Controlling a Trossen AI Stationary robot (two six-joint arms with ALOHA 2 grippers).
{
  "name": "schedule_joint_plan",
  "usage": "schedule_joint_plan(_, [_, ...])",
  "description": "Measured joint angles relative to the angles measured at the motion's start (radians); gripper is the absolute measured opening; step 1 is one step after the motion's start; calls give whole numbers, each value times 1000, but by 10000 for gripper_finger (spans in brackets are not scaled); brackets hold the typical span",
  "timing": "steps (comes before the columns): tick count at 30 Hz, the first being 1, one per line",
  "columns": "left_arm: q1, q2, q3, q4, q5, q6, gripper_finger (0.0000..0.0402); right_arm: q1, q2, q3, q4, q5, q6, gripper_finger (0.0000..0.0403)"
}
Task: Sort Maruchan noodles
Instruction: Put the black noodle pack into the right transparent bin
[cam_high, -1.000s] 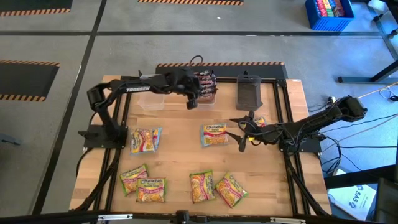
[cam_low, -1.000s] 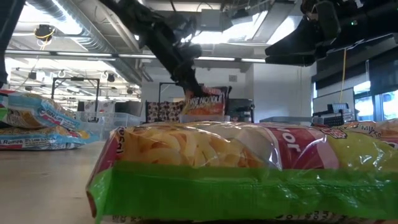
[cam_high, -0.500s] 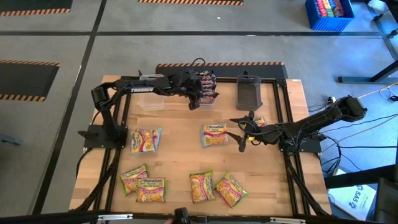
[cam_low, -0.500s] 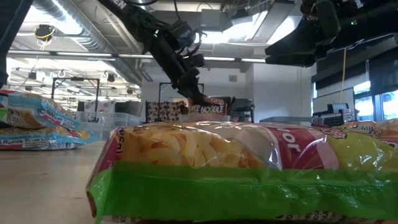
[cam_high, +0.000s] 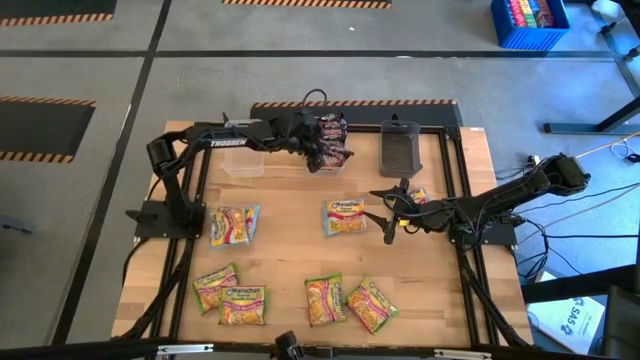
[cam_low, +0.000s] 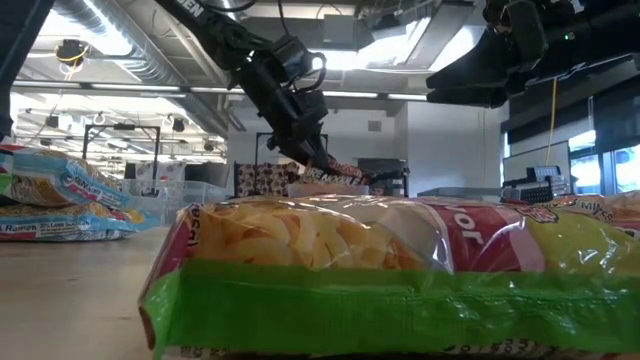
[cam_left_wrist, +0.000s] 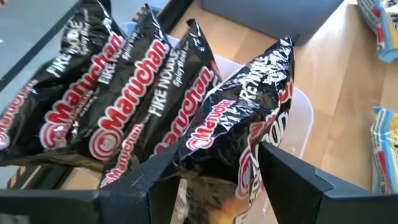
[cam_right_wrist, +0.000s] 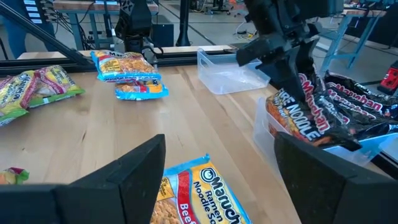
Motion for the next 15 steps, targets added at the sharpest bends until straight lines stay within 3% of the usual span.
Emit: schedule_joint_plan(15, [-1,-70,0,-4,-52,23,206,0,0,0,0,0,-1,284])
